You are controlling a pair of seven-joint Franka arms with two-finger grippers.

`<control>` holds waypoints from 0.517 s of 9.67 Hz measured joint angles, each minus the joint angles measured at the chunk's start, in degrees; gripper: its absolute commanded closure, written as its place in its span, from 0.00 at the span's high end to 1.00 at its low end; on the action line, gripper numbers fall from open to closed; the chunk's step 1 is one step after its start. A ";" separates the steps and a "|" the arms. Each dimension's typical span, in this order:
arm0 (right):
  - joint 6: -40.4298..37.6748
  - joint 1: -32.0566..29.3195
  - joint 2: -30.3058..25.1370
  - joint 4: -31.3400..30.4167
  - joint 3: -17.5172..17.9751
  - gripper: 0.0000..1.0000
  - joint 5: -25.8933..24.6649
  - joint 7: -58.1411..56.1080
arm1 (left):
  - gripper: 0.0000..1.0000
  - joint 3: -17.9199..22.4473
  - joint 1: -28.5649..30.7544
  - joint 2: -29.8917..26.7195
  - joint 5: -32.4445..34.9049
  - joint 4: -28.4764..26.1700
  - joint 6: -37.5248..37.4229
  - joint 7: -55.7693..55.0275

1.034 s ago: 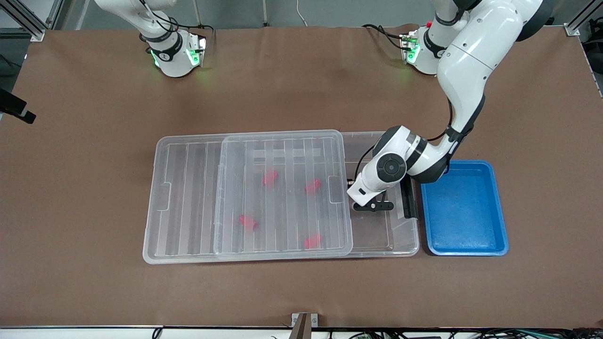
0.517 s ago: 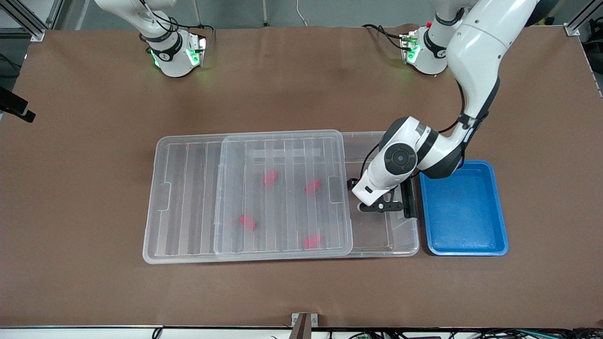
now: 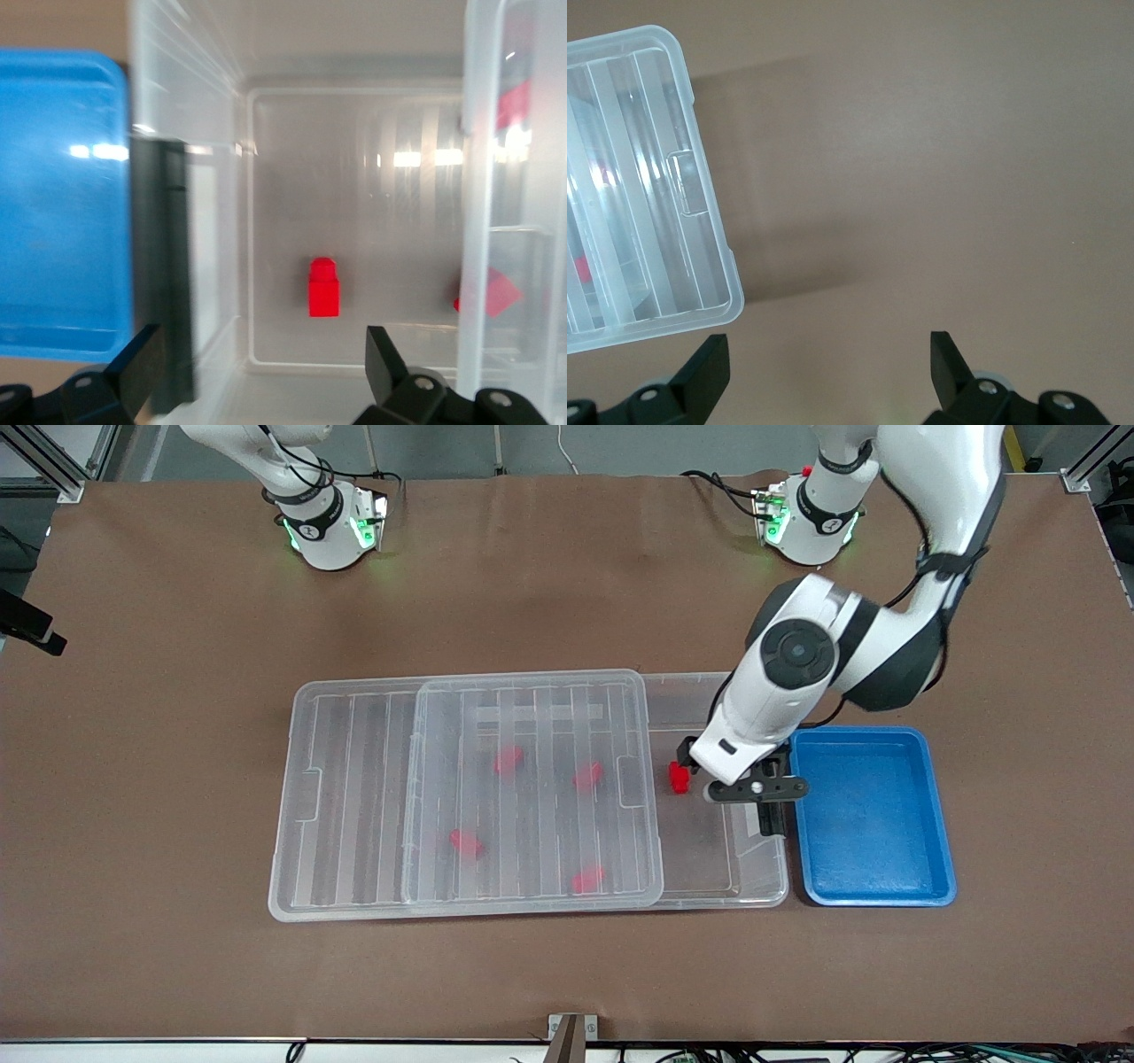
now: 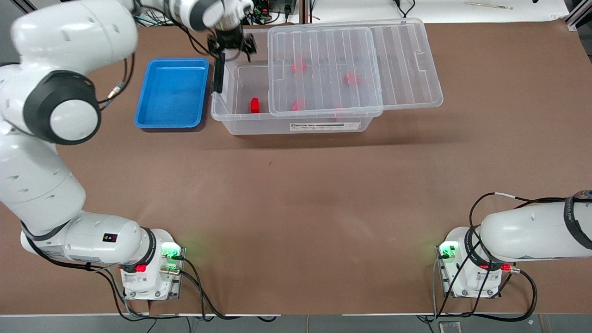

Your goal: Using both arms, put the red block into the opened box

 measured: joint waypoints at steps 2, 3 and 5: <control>0.11 -0.04 0.06 -0.11 0.03 1.00 0.00 0.00 | 1.00 0.28 2.57 -2.94 0.64 7.29 -9.44 7.06; 0.50 -0.06 0.34 -0.43 0.07 0.94 0.02 -0.13 | 1.00 0.24 5.31 -3.67 0.64 10.33 -12.79 11.72; 6.26 -0.01 3.82 -3.13 0.52 0.56 0.35 -5.82 | 1.00 0.18 10.31 -5.22 0.57 13.97 -15.60 16.68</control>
